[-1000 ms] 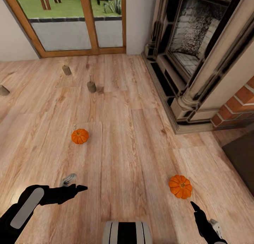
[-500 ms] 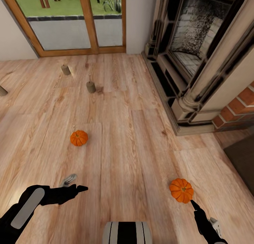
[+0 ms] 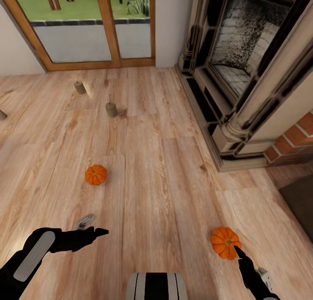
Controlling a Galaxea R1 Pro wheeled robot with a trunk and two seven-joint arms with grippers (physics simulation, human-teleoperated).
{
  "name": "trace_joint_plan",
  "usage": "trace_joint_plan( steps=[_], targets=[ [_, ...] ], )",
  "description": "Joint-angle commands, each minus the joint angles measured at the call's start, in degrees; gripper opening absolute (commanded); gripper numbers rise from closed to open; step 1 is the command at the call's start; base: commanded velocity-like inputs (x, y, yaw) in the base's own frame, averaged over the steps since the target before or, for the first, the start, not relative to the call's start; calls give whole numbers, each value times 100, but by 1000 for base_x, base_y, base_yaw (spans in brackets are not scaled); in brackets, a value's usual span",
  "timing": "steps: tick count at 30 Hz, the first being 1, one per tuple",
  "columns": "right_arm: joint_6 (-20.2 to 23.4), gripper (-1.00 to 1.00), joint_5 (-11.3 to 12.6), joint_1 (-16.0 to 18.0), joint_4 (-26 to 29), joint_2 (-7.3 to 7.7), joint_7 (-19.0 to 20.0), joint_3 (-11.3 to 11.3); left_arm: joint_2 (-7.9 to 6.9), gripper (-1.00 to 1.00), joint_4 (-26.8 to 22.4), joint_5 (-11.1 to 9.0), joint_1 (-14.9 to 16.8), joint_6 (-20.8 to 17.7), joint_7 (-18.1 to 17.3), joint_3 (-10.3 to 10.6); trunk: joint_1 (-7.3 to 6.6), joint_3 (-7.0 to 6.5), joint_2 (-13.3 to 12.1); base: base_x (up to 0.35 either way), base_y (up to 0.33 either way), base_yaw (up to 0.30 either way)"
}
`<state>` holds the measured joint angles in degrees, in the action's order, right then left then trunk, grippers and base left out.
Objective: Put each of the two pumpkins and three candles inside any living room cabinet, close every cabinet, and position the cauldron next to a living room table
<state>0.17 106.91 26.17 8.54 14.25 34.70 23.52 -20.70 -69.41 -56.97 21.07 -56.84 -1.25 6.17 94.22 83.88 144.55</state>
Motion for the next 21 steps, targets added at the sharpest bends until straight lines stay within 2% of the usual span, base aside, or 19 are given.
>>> trace_joint_plan(
  steps=[1, 14, 21],
  targets=[
    [2, 100, 58, 2, -2, 1, 19, 47, -4, 100, -2, 11, 3, -11, -14, 7, 1, 4, 1, 116, 0, 0],
    [-4, 100, 52, 2, -2, -18, 13, 47, -12, 100, -2, 12, 3, -10, -16, -1, 1, 4, 1, 16, 0, 0],
    [-90, 100, 49, 2, -2, -34, 10, 47, -11, 100, -2, 11, 3, -9, -16, -2, 14, 114, 8, 0, 0, 0]
  ],
)
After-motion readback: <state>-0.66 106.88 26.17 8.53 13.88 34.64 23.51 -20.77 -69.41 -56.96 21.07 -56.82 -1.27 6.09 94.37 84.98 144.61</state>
